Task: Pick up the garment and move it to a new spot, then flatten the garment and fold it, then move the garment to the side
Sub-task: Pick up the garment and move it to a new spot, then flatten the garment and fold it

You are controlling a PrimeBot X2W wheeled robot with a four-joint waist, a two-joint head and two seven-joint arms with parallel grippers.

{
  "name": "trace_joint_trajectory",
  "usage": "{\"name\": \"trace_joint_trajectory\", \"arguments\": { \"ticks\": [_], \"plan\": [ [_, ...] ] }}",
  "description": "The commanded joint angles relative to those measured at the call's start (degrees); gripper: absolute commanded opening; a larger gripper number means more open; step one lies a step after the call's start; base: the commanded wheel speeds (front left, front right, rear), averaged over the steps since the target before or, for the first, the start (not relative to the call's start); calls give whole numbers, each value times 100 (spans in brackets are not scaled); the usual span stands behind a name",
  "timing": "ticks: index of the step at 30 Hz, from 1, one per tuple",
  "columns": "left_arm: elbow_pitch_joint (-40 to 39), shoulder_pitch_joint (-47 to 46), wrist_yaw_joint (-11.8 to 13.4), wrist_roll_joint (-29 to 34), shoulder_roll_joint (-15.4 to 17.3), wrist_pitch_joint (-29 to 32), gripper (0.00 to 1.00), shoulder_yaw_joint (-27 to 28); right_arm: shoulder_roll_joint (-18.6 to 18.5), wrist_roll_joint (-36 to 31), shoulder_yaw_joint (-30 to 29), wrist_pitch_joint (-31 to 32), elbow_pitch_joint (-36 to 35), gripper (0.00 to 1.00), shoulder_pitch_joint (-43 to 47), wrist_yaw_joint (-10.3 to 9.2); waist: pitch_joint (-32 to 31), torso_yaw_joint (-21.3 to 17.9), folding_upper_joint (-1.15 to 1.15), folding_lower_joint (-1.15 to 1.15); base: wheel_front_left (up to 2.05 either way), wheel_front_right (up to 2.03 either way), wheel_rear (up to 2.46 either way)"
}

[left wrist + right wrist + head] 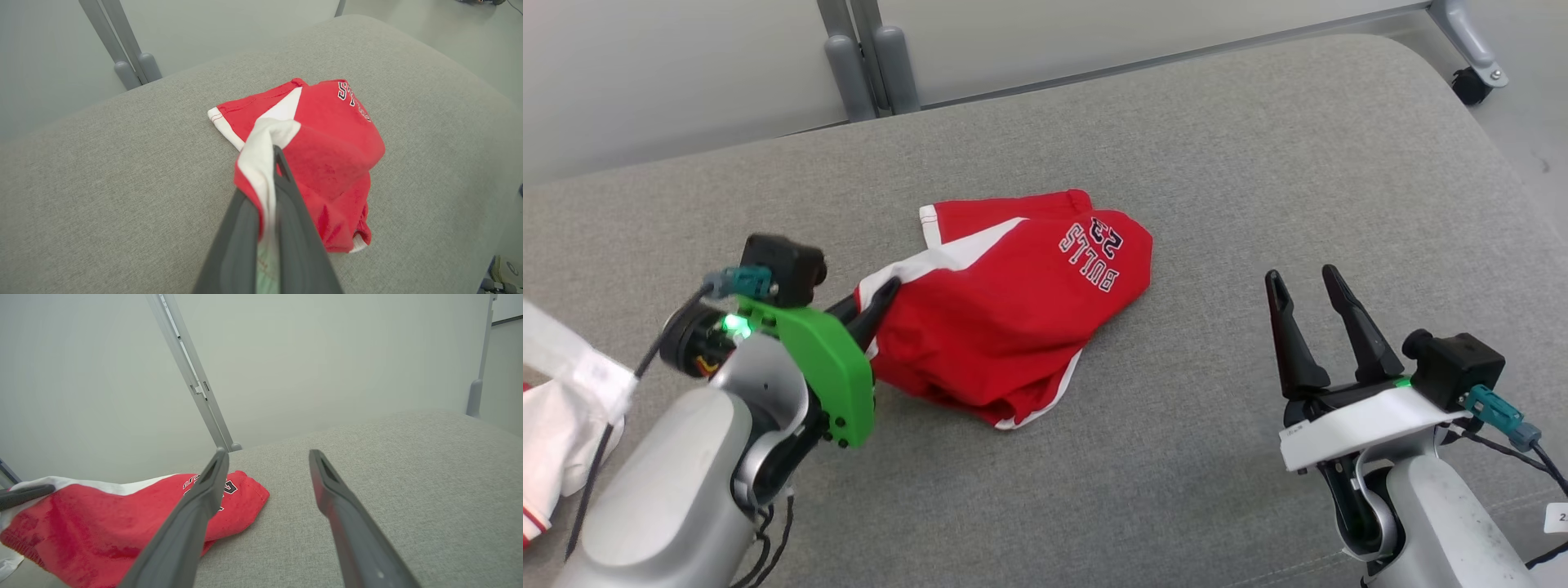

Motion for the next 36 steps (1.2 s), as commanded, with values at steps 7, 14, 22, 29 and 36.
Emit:
{"name": "trace_joint_trajectory", "arguments": {
  "ticks": [7,14,22,29,36],
  "plan": [
    [1178,503,73,492,-401,-1628,100,-106,-118,18,134,-18,105,100,-8,0,-120,174,0,0,0,0,0],
    [1560,785,281,482,-528,-2575,100,119,-187,40,222,-18,180,100,131,0,-393,307,0,0,0,0,0],
    [654,1595,1242,533,-388,-3330,100,814,-168,53,141,-18,93,100,383,0,-635,389,0,0,0,0,0],
    [-596,2587,1736,883,-624,-3420,100,1440,-99,48,-77,-18,-127,100,625,0,-609,457,0,0,0,0,0],
    [-790,2898,1582,1172,-837,-3423,100,1681,-145,32,-167,-18,-177,100,598,0,-513,485,0,0,0,0,0]
  ]
}}
